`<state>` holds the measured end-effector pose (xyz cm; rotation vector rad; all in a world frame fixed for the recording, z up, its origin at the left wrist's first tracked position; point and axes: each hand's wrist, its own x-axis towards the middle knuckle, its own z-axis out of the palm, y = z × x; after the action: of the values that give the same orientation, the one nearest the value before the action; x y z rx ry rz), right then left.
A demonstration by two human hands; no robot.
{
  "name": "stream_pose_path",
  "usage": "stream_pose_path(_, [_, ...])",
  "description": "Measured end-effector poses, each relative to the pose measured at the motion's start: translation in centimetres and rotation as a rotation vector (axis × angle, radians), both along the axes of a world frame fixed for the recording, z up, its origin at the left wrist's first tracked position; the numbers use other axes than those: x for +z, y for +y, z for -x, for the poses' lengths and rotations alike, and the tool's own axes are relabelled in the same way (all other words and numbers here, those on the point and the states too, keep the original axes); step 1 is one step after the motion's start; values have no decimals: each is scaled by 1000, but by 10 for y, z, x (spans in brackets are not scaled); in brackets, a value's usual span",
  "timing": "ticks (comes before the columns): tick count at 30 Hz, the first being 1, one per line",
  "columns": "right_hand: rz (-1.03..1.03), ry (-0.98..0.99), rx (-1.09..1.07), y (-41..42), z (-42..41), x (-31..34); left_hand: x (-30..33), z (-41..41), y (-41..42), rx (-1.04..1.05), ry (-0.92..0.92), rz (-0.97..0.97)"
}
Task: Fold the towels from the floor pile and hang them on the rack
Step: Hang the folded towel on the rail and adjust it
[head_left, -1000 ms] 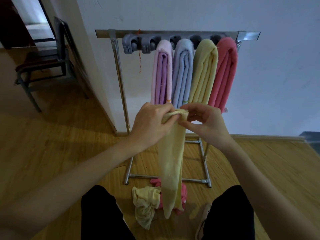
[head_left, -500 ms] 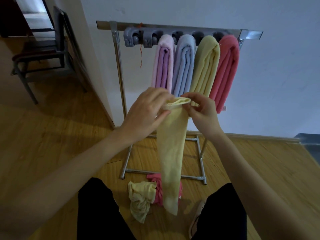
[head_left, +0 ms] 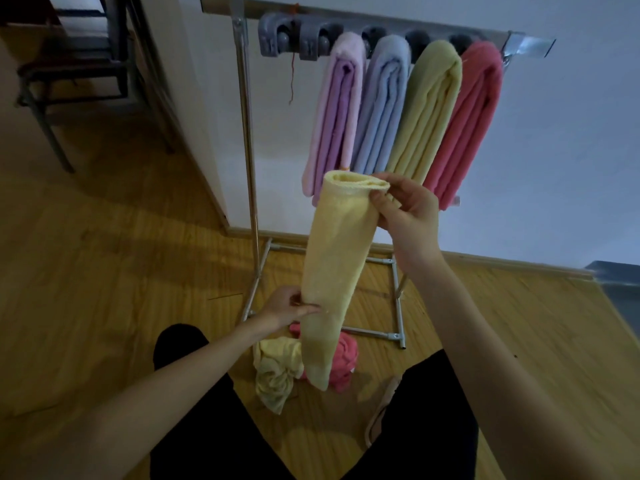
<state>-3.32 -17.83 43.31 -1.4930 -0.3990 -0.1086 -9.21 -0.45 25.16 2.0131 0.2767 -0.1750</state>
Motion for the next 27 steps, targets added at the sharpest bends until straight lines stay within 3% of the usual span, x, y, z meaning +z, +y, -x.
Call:
stream_pose_path(9, [-160, 301, -464, -29, -28, -45, -19, -4, 8, 46, 91, 85])
stream_pose_path(14, [-8, 488, -541, -47, -22, -98, 13, -11, 17, 22, -6, 86])
stream_pose_path(19, [196, 715, -371, -43, -7, -146, 65, -16, 19, -171, -98, 54])
stream_pose_path(22, [494, 754, -127, -42, -4, -157, 97, -17, 18, -333, -106, 15])
stream_pose_path(24, [892, 613, 44, -40, -3, -160, 116, -16, 17, -430, -102, 11])
stream_pose_path(25, [981, 475, 60, -36, -2, -158, 125, -16, 16, -469, -99, 8])
stream_pose_path(27, [765, 306, 60, -27, -1, -145, 138, -16, 14, -543, -80, -18])
